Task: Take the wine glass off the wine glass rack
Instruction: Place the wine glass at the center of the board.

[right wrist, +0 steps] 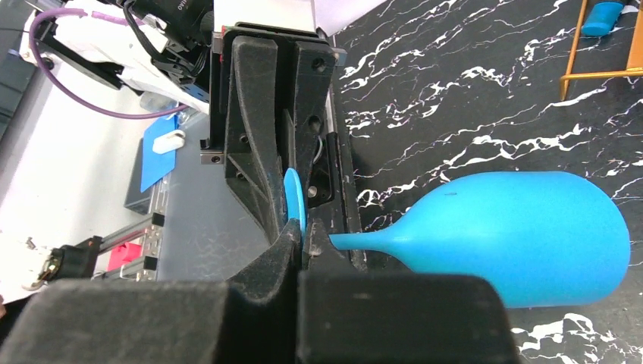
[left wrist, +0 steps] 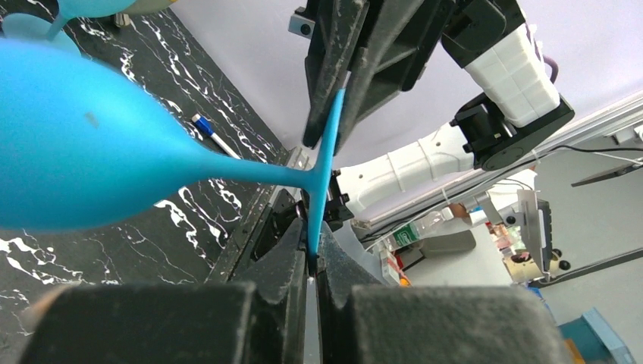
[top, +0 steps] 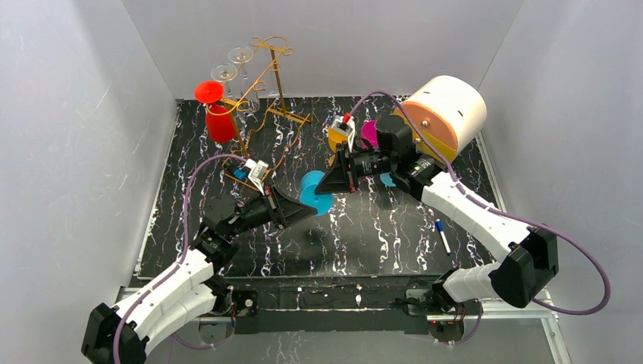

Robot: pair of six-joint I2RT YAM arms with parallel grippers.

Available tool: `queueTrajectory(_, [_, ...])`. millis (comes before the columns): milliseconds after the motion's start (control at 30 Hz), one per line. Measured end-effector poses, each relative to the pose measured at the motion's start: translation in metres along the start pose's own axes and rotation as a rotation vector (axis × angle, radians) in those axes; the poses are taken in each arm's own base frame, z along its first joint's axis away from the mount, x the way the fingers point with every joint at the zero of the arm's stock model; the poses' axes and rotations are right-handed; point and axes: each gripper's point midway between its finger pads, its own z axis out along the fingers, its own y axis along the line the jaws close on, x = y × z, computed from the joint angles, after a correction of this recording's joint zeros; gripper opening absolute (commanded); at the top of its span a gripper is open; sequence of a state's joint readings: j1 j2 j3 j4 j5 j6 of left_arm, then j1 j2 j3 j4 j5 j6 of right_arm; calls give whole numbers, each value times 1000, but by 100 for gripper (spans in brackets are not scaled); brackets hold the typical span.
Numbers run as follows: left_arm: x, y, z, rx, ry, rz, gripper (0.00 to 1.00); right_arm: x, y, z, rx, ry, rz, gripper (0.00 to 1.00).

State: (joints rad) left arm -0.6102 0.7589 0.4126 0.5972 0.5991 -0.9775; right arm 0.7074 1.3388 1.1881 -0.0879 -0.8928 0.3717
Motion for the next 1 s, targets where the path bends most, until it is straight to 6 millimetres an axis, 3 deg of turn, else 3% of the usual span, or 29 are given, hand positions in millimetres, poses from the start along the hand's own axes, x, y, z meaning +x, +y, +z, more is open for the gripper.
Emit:
queueTrajectory(67, [1,2,0,-5,-1,-7,26,0,-2,1,10,-2,-5,1])
queueTrajectory(167, [3,3,-1,-6,0,-13,36,0,-2,7,8,-16,-17,1])
queueTrajectory(333, [5,5,-3,-11,-6,-25,31,-2,-4,10,24,-33,-23,1])
queueTrajectory(467, [3,5,-4,-16,-25,-29,20,-3,-8,12,33,-39,-22,1])
queueTrajectory(800, [0,10,-4,-25,-62,-21,13,-8,-8,16,20,-57,7,1])
queueTrajectory(933, [-3,9,-4,-20,-83,-8,25,-7,-9,16,18,-52,7,1])
queueTrajectory(1000, [-5,8,-4,-17,-90,-1,26,-6,-11,17,21,-47,9,1])
